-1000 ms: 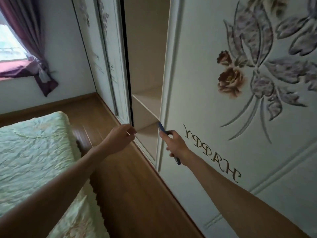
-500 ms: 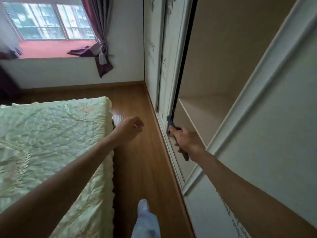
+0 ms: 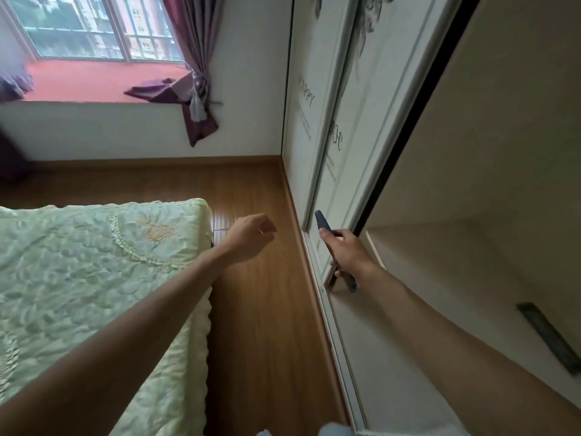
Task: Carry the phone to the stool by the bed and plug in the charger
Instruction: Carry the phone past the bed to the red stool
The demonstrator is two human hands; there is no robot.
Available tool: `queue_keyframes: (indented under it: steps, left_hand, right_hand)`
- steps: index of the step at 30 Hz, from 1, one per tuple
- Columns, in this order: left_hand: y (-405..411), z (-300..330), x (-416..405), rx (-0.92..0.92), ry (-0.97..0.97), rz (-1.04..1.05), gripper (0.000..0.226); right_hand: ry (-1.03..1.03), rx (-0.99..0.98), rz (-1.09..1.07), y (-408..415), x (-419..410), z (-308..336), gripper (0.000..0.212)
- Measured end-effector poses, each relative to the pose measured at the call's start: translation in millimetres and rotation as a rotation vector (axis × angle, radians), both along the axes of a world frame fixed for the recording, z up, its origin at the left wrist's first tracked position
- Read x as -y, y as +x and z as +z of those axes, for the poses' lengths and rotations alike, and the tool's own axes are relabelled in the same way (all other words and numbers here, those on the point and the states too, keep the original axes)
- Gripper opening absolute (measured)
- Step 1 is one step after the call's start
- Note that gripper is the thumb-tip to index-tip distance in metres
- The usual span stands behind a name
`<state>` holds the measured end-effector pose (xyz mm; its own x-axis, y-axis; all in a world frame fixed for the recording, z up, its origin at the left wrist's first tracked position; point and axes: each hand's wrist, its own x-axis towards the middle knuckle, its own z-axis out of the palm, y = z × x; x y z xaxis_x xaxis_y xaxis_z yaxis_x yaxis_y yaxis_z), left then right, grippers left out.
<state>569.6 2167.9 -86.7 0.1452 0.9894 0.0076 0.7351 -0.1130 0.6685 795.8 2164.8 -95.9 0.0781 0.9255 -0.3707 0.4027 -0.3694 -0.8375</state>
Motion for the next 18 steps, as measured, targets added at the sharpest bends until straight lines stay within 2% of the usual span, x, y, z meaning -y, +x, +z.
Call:
queue_keyframes:
  steps: [14, 18]
  left_hand:
    - [-83, -13, -287, -0.001, -0.041, 0.132, 0.015]
    - [-114, -3, -369, -0.012, -0.047, 0.189, 0.015]
  right_hand:
    - [0.014, -0.115, 0.149, -98, -325, -21, 0.045]
    - [0.019, -0.088, 0.24, -135, -420, -15, 0.046]
